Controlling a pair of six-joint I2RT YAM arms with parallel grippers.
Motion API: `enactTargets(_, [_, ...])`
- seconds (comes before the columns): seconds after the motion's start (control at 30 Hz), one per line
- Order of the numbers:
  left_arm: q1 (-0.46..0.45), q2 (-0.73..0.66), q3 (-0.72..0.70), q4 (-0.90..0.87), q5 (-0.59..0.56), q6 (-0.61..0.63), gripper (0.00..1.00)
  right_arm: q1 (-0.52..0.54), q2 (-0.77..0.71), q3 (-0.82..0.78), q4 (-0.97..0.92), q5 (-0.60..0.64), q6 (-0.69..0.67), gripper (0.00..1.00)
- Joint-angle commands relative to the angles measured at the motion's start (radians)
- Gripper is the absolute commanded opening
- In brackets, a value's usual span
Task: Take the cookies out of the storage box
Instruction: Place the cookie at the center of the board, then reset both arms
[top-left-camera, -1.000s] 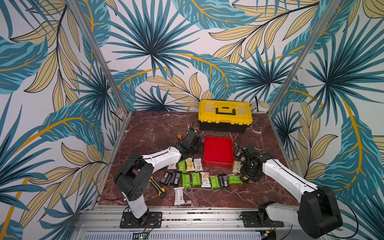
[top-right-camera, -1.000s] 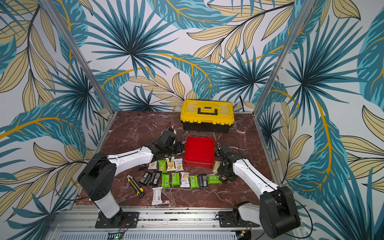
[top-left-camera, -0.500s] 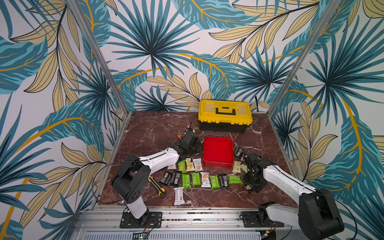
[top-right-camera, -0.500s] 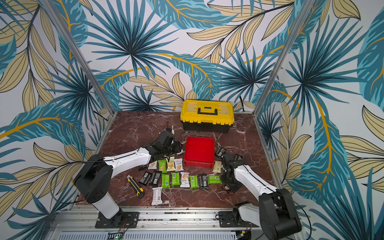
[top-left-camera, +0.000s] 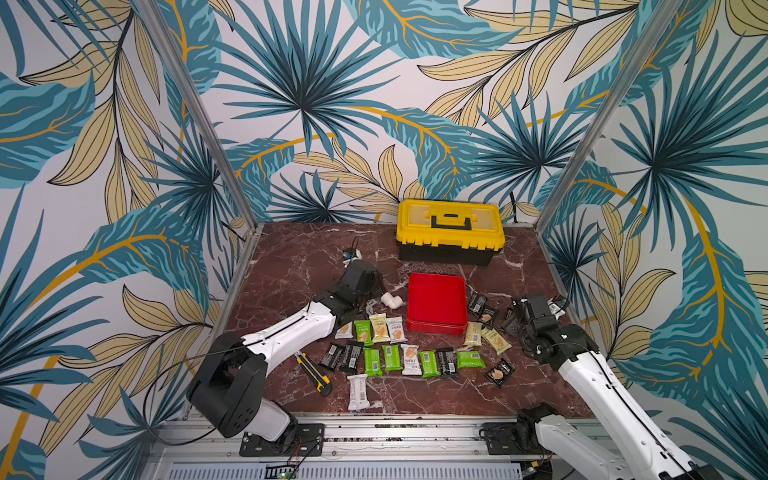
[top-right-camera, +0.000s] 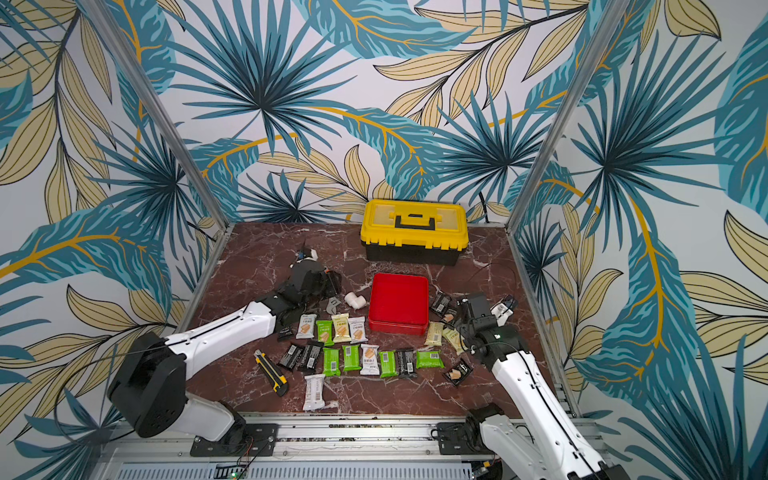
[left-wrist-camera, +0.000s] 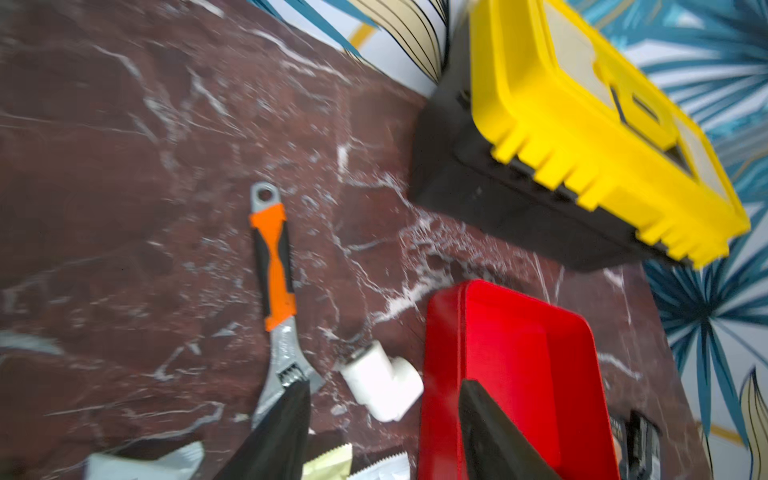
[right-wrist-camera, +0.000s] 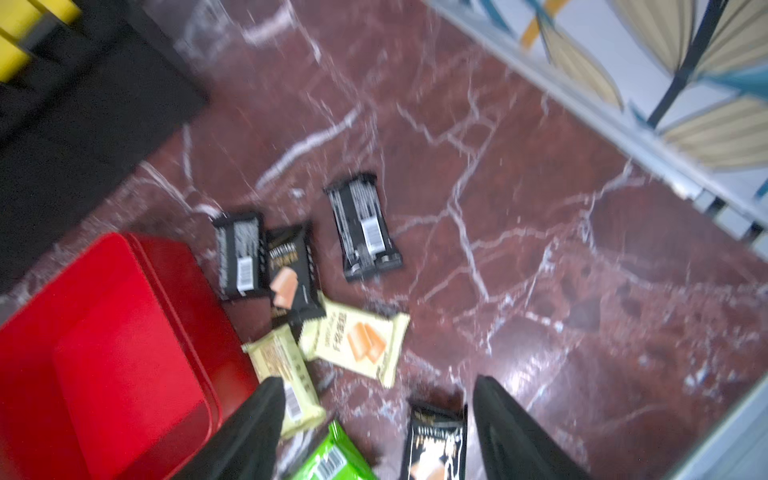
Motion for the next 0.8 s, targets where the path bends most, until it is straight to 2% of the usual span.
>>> enactTargets(0.0, [0.056,-0.087,-0.082,0.012,-0.201,0.091,0.77,-0.002,0.006,-0.029,0.159,0.198,-0.281,0.76])
enactTargets(0.07, [0.097,-0.138,-0.116,0.038,-0.248,0.172,0.86,-0.002,0.009,-0.088,0.318,0.217,-0.413,0.76])
enactTargets(0.13, [0.152,-0.193,-0.156,0.077,-0.267,0.260,0.95,-0.002,0.006,-0.182,0.540,0.165,-0.581,0.77])
enactTargets(0.23, [0.249,-0.252,-0.223,0.149,-0.254,0.396,0.99,-0.004,0.029,-0.299,0.824,0.109,-0.694,0.79])
enactTargets(0.3, [0.329,-0.281,-0.261,0.172,-0.201,0.458,1.00,-0.005,0.077,-0.351,0.972,0.085,-0.719,0.81])
enactTargets(0.4, [0.457,-0.308,-0.300,0.170,-0.101,0.477,1.00,-0.009,0.192,-0.374,1.124,0.036,-0.750,0.81])
enactTargets(0.47, [0.509,-0.317,-0.334,0.200,-0.064,0.505,1.00,-0.010,0.265,-0.390,1.240,0.006,-0.775,0.82])
enactTargets(0.6, [0.556,-0.319,-0.443,0.368,-0.008,0.572,1.00,-0.023,0.419,-0.389,1.454,-0.020,-0.840,0.83])
enactTargets(0.7, [0.575,-0.284,-0.512,0.523,0.028,0.578,1.00,-0.053,0.487,-0.373,1.561,-0.066,-0.882,0.83])
enactTargets(0.77, [0.580,-0.243,-0.532,0.605,0.041,0.580,1.00,-0.084,0.516,-0.354,1.554,-0.123,-0.867,0.83])
